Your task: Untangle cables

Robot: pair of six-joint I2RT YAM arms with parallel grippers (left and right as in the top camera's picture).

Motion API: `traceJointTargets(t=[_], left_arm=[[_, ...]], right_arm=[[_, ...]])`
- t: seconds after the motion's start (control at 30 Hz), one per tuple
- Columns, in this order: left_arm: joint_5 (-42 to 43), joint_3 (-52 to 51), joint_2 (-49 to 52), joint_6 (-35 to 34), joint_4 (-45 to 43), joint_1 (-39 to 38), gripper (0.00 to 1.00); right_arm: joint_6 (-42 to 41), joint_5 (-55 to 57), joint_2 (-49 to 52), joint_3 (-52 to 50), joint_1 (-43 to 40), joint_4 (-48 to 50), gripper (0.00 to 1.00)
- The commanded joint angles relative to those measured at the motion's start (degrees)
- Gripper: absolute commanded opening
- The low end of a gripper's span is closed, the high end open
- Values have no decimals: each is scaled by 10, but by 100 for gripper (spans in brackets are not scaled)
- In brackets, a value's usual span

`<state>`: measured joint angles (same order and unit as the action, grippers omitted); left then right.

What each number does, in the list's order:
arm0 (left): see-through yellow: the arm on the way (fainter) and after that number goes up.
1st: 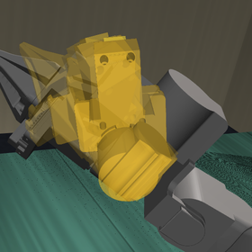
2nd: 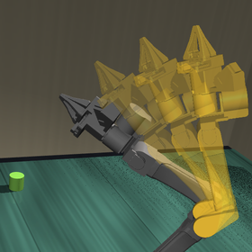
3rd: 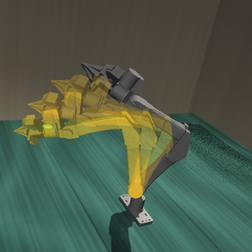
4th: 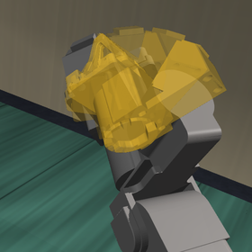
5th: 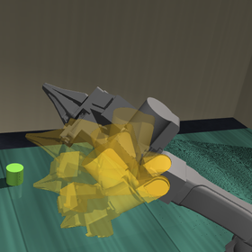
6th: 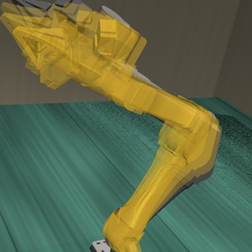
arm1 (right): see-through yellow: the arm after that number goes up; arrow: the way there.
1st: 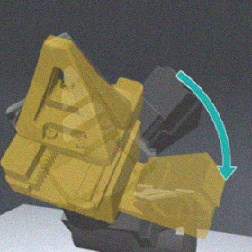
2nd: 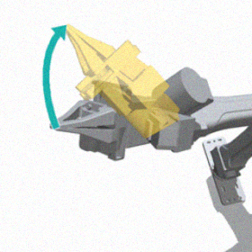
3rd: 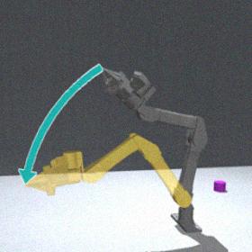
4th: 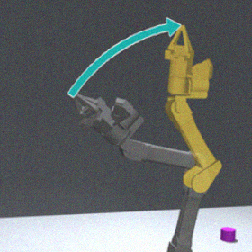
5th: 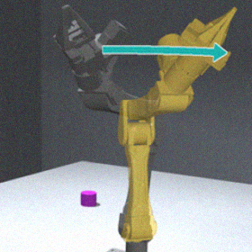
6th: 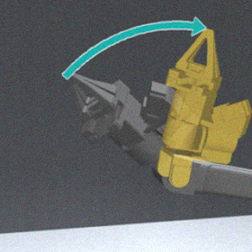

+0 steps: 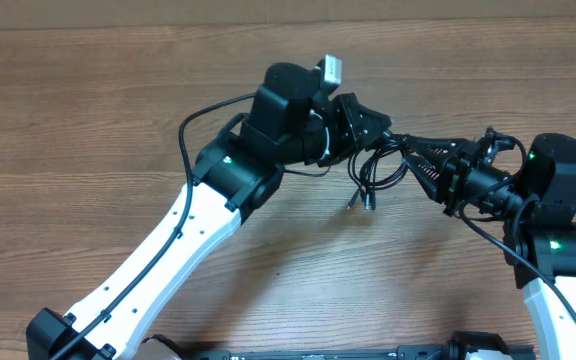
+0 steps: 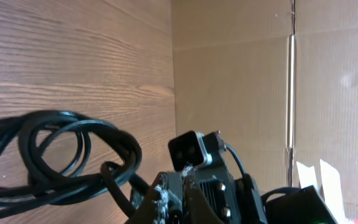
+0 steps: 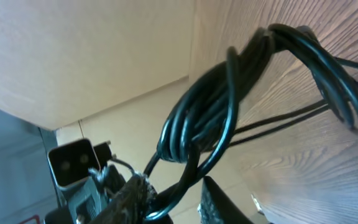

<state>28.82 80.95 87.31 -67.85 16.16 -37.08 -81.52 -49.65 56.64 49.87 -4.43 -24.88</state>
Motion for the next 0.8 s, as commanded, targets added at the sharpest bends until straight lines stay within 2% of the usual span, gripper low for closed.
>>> traceJointTargets(t=[0.0,0.17,0.43,0.6,0.63,0.73,0.77], left_arm=[[-6,6,0,-12,-10,-16,4],[-5,6,0,-12,-12,-17,4],[0,6,0,-3,-8,-17,4],[1,6,0,52,3,-14,4],[1,6,0,94,1,-7,11],[7,6,0,185,3,6,56],[14,6,0,221,3,10,66]], right_arm=[[-10,12,-6,8,2,3,20],[-9,12,-6,8,2,3,4],[8,12,-6,8,2,40,4],[23,11,-6,8,2,52,4],[53,9,-6,8,2,58,4],[88,7,-6,8,2,64,4],[98,7,-6,8,2,64,4]])
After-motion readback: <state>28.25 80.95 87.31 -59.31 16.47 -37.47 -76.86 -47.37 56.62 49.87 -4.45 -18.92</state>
